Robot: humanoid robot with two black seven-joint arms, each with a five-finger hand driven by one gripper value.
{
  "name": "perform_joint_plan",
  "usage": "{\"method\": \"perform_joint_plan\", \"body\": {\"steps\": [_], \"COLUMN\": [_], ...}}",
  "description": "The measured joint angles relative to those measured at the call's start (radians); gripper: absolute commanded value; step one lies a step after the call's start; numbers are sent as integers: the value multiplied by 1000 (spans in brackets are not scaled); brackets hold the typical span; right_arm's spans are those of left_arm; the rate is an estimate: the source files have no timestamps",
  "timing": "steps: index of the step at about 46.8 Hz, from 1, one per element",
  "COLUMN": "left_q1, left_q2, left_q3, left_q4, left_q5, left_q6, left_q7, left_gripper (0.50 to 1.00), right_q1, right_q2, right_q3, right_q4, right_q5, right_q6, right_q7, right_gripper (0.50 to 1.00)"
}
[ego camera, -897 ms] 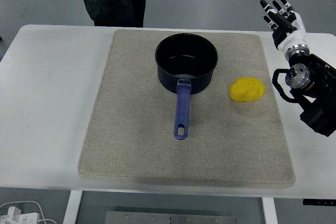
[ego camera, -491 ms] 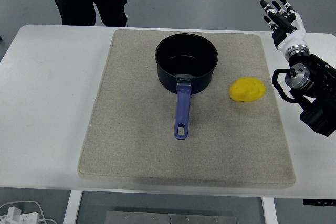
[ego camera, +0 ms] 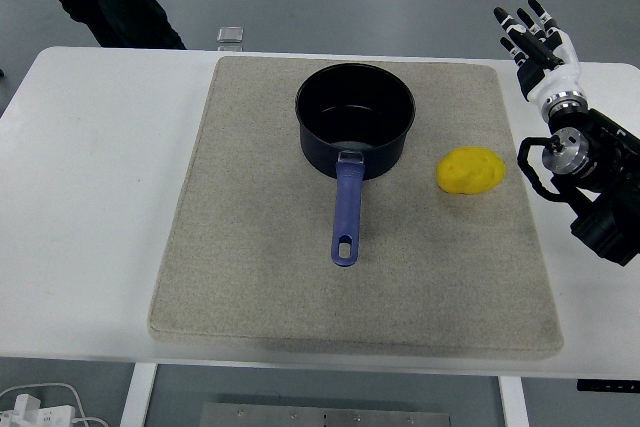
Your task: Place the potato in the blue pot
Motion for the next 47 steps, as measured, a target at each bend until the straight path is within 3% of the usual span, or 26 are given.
{"method": "perform_joint_plan", "body": {"steps": [7,27,37,47], "left_q1": [0,0,0,0], "left_q2": [0,0,0,0], "left_q3": [-1,-3,-3,-3], "left_q4": [-1,0,0,0], "left_q5": [0,0,0,0], "left_q6": [0,0,0,0], "left_q7": [0,0,0,0], "left_gripper": [992,992,994,992], "right_q1": [-30,-126,-158,-172], "right_q2": [-43,-256,-378,-455], "right_q3": [0,0,0,0], "right_q4": [11,51,188,358], "right_q5": [-60,-323,-511,-833], "right_q6": [119,624,640,640], "right_q7": [0,6,15,124], "right_gripper": [926,926,926,926]}}
